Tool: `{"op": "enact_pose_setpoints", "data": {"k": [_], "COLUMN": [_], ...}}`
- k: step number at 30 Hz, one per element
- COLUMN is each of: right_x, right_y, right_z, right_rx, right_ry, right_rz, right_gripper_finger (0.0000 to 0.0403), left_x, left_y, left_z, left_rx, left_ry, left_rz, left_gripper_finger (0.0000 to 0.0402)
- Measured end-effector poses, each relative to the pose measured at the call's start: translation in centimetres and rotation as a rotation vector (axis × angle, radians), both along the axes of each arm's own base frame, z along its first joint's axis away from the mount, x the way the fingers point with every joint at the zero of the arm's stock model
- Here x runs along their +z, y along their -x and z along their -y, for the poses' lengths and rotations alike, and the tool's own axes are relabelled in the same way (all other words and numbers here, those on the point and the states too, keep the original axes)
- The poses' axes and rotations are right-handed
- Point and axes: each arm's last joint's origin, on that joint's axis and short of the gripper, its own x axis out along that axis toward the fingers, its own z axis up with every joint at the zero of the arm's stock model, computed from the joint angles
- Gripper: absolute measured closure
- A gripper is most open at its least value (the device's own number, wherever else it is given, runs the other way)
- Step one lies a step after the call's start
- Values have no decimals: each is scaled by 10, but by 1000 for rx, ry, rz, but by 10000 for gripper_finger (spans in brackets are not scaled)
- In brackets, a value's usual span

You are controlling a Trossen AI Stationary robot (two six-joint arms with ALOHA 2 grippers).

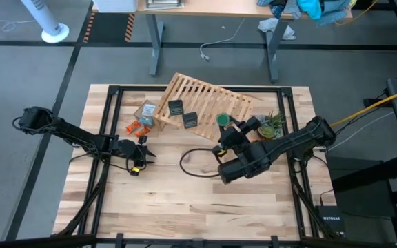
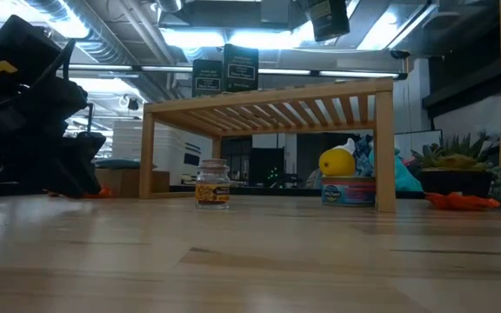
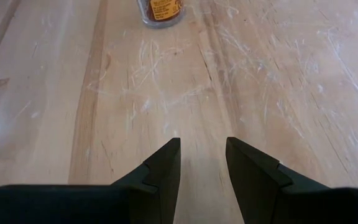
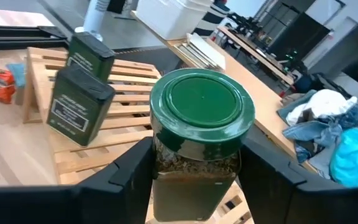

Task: Shelf spices
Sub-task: Put the green seasoning bottle on the shelf

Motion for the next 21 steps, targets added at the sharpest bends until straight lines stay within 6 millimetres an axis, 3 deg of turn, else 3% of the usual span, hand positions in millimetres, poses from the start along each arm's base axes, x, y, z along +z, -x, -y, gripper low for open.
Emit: {"op": "enact_pose_setpoints", "data": {"k": [4, 12, 21], "right_x": [10, 39, 47], "right_y": [-4, -20, -34], "right_z": [8, 44, 91], "right_rx": [28, 164, 281], "right_ry": [-25, -130, -217], "right_rz": [-10, -40, -73], "right_gripper_finger": [200, 200, 200], "left_x": [0, 0, -2], "left_y": [0, 0, 1], "left_z": [0, 0, 0], "left_rx": [0, 0, 0], "left_ry": [0, -1, -3], "left_rz": [0, -6, -21], "left_gripper_finger": [279, 279, 279]}}
